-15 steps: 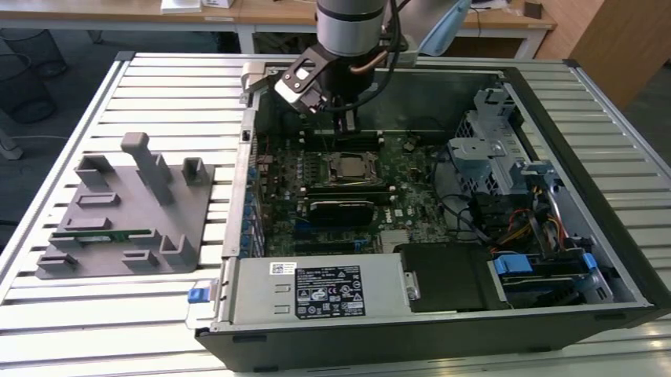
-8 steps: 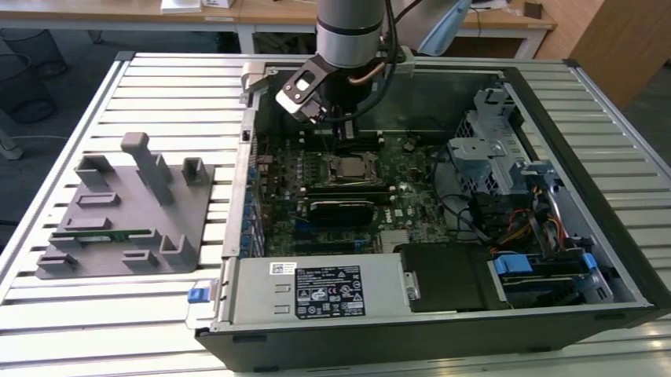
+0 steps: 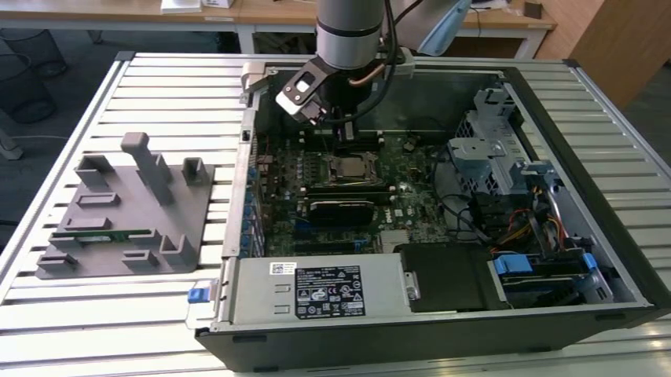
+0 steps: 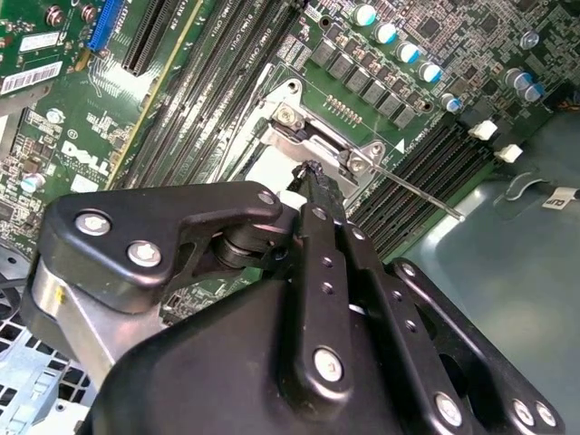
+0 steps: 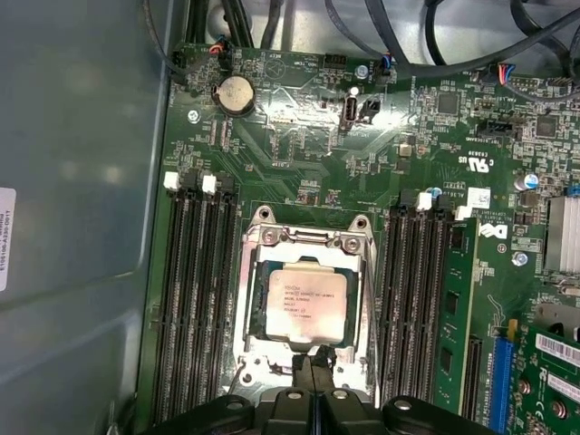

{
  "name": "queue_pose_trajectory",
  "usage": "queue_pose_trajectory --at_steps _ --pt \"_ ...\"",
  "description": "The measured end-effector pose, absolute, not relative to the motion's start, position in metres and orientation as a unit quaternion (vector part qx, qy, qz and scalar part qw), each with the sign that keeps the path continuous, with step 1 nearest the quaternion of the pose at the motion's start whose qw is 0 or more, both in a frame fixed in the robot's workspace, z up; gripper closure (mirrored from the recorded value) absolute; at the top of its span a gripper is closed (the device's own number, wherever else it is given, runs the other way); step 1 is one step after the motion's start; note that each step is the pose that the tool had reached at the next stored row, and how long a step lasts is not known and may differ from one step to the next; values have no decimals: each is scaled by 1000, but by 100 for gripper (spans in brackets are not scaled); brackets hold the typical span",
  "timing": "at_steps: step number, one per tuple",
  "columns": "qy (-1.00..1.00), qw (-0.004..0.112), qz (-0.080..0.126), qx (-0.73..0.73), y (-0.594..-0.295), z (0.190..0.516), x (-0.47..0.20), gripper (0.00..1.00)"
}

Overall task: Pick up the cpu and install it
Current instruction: 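Close the cpu cover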

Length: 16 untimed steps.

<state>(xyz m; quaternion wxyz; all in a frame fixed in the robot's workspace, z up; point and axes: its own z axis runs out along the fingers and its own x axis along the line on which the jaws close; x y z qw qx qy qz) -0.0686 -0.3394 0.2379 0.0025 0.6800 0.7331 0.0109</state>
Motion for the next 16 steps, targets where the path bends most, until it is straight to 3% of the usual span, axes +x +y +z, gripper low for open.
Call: queue_pose_trajectory --at_steps 16 --pt "733 3 11 680 -339 234 -69 89"
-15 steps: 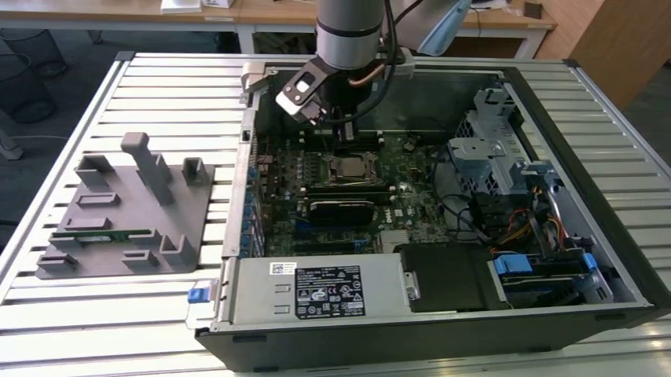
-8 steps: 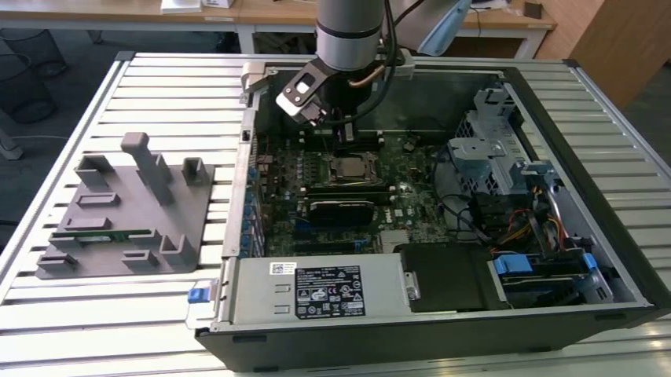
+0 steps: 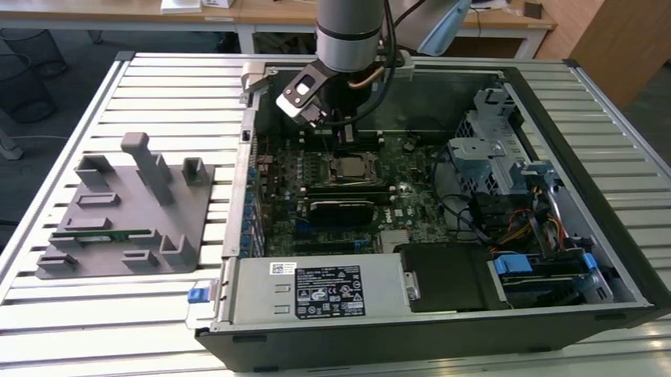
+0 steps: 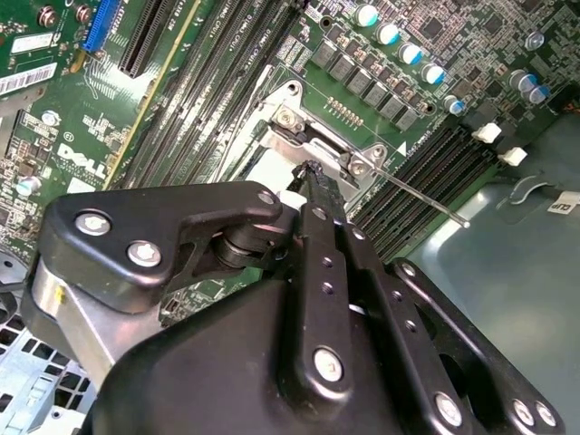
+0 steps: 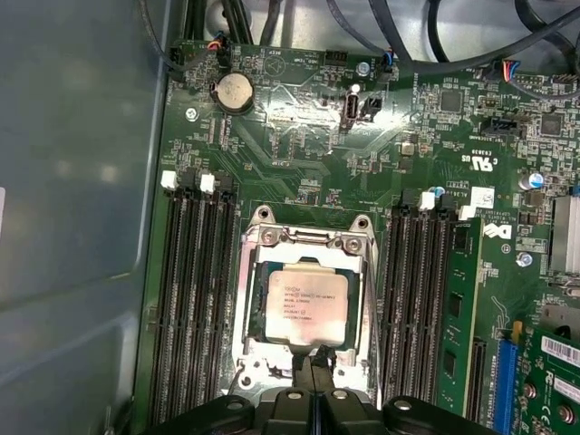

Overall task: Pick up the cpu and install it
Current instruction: 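Close the cpu cover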

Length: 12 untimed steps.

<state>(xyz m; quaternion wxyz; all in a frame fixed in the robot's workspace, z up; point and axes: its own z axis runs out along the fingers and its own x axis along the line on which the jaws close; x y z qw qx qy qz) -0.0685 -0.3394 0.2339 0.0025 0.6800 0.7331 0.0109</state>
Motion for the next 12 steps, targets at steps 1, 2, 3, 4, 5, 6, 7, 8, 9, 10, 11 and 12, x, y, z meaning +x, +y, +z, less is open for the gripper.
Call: queue_pose_trajectory --at_steps 1,2,3,4,5,6,7,8,9,10,11,12 --pt "733 3 11 680 -339 234 -69 89" --pt "733 3 11 680 -339 233 -69 89" --pt "733 3 11 680 -339 233 -69 89" --pt "733 3 11 680 -339 233 -69 89" --pt "733 3 11 680 -339 233 -69 89" --pt "733 3 11 680 -339 232 -69 89" --pt "733 3 11 680 -339 232 -69 89" --pt "733 2 11 680 -339 232 -69 89" --pt "733 3 11 680 -339 232 -69 89" --pt "733 3 11 680 -339 231 -69 89" --pt "733 3 11 680 -339 231 -69 89" --pt "733 3 11 680 -339 231 -69 89"
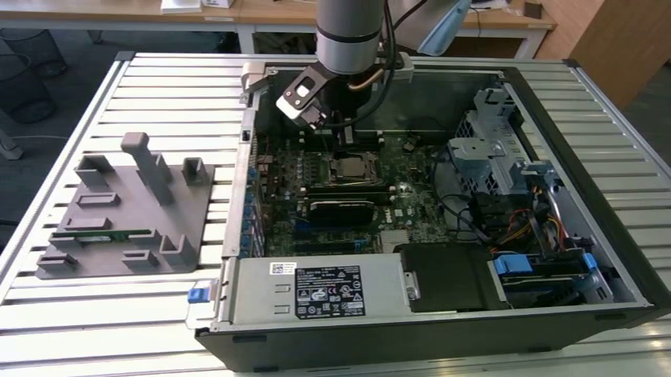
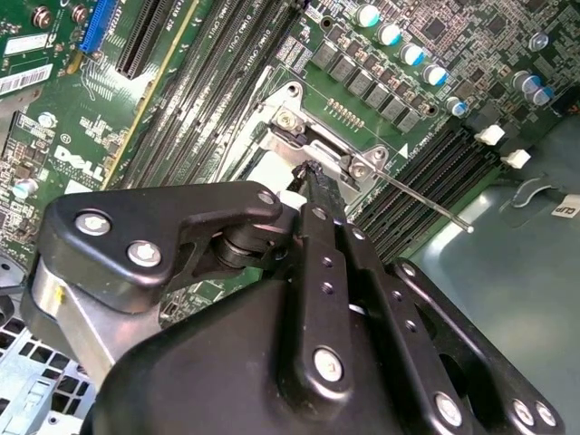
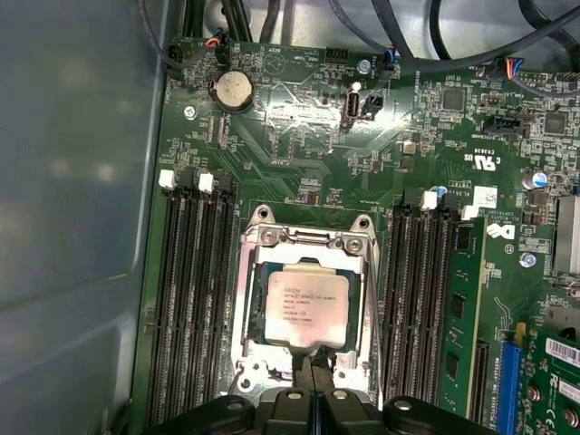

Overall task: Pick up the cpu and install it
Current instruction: 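Close the cpu cover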

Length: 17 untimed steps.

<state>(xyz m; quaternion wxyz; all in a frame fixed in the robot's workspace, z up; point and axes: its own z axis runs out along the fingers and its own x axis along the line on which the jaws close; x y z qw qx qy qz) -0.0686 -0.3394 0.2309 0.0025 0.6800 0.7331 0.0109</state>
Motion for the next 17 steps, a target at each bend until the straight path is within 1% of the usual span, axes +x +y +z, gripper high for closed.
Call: queue_pose_trajectory --at_steps 17 --pt "733 3 11 680 -339 227 -69 89"
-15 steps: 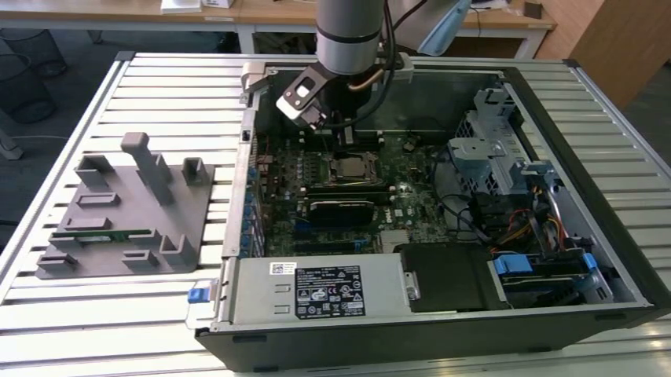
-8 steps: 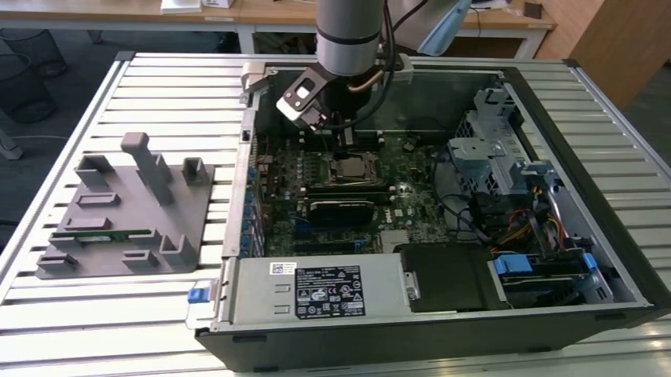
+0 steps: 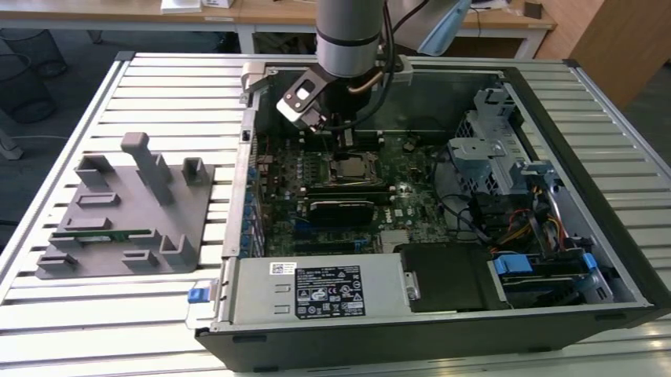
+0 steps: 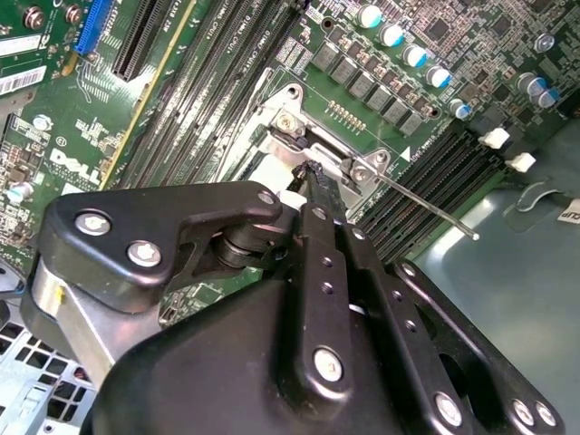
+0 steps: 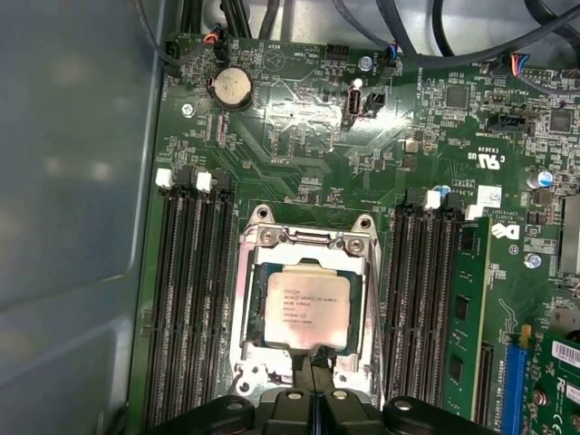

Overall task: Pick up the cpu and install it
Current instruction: 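Close the cpu cover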

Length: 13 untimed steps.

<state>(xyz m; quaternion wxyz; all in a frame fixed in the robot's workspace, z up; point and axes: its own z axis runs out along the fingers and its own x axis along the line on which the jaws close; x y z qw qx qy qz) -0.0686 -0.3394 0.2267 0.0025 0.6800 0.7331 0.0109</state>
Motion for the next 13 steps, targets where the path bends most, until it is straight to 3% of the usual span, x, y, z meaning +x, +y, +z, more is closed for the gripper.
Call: queue_pose_trajectory --at_steps 13 --pt "733 3 11 680 -339 223 -69 89"
